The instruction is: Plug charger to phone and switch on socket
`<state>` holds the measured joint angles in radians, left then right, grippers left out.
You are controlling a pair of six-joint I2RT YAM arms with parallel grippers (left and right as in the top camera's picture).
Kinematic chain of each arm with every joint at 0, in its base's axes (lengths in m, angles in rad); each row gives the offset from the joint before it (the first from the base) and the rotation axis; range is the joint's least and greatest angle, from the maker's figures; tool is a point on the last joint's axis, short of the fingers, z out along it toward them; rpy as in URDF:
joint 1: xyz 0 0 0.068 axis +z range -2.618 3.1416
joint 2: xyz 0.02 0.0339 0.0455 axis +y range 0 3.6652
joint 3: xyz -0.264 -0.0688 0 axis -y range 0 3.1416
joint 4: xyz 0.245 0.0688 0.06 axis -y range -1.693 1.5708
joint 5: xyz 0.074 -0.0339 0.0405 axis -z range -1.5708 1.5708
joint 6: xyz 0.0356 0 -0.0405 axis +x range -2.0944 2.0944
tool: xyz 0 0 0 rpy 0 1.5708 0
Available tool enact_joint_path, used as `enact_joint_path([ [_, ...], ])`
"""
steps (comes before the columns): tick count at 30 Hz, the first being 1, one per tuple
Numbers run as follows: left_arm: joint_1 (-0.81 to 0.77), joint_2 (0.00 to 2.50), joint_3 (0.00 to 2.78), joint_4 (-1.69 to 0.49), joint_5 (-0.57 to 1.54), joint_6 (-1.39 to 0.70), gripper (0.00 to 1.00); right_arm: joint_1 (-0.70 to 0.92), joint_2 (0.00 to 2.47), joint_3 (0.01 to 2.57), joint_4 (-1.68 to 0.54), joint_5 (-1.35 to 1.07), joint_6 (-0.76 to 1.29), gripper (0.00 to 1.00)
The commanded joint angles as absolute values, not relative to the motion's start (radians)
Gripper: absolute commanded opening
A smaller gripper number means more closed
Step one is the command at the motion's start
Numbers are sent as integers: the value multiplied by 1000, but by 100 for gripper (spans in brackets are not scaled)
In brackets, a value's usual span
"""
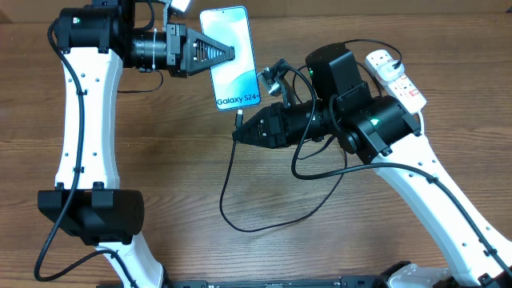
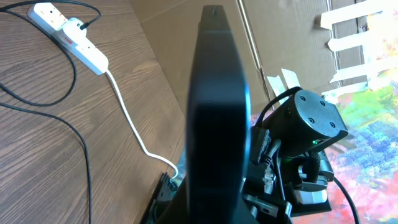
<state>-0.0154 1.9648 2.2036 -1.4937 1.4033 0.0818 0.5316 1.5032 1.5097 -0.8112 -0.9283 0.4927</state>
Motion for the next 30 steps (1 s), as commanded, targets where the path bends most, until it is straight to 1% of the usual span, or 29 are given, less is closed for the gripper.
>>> enact_joint_path([
  [1, -21, 1961, 2230, -1493, 1457, 105, 4, 528, 1500, 1513, -797, -944, 483, 4],
  [20, -21, 1961, 2230, -1496, 1455, 111, 4, 528, 1545, 1513, -782, -945, 491, 4],
  [24, -21, 1961, 2230, -1498, 1411, 113, 4, 526, 1545, 1514, -781, -970, 490, 4],
  [30, -21, 1961, 2230, -1539, 1407, 168, 4, 501, 1545, 1514, -790, -985, 490, 4],
])
